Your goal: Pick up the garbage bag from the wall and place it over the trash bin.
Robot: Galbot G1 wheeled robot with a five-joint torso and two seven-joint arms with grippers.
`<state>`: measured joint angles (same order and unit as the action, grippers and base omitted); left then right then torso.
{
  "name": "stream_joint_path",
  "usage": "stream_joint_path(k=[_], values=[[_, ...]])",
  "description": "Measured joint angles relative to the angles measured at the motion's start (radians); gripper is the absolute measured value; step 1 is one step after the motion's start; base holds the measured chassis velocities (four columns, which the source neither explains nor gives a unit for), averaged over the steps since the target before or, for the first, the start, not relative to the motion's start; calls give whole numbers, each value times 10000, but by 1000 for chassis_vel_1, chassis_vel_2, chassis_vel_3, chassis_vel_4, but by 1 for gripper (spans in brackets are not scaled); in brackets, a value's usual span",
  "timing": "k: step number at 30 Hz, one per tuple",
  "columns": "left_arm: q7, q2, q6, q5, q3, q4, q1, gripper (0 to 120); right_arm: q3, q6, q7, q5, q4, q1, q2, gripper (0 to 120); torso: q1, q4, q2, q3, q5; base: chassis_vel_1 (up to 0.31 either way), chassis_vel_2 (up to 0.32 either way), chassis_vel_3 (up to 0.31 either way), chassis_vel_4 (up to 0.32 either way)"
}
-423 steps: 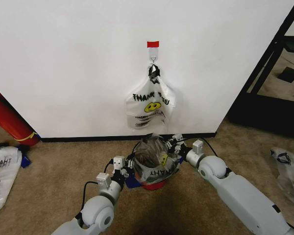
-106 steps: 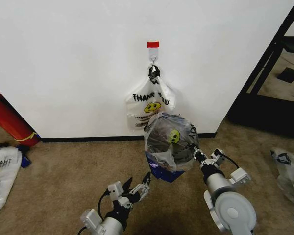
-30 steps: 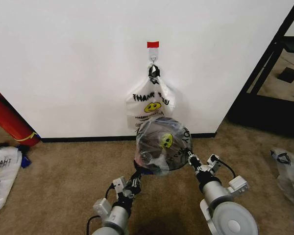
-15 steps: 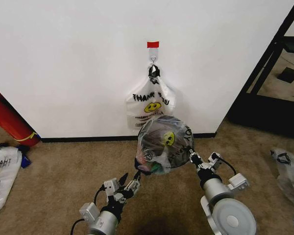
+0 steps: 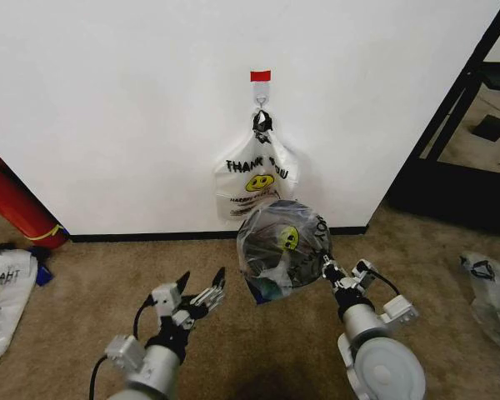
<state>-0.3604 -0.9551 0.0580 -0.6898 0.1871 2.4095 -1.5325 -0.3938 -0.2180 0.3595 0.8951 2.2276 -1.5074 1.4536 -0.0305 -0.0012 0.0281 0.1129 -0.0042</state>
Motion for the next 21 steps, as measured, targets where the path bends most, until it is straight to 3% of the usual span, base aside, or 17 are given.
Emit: stream_joint_path(k=[2, 6, 10, 16, 18, 21], values=[[128, 249, 128, -41, 9, 16, 308, 81, 126, 26, -46, -111, -28, 0, -39, 1, 0, -5, 0, 0, -1, 0, 0, 0, 0], [549, 1207, 344, -33, 162, -16, 975, 94, 606, 27, -190, -199, -271, 187, -275, 1, 0, 11, 0, 0, 3, 0, 0, 0, 0], [796, 2085, 620, -623, -187, -509, 2049, 97, 807, -20, -357, -195, -329, 235, -501, 1, -1, 5, 0, 1, 2, 0, 0, 0, 0], [802, 2355, 1088, -1965, -829, -1339, 3677, 94, 803, -34, -477, -214, -205, 104, -578, 1, -1, 4, 0, 1, 2, 0, 0, 0, 0], [773, 2321, 1176, -2414, -1118, -1810, 4407, 84, 777, -34, -510, -225, -203, 59, -580, 1, -1, 3, 0, 1, 2, 0, 0, 0, 0], [769, 2266, 1191, -2577, -1251, -2097, 4748, 80, 766, -34, -530, -230, -203, 29, -579, 1, -1, 2, 0, 1, 3, 0, 0, 0, 0]])
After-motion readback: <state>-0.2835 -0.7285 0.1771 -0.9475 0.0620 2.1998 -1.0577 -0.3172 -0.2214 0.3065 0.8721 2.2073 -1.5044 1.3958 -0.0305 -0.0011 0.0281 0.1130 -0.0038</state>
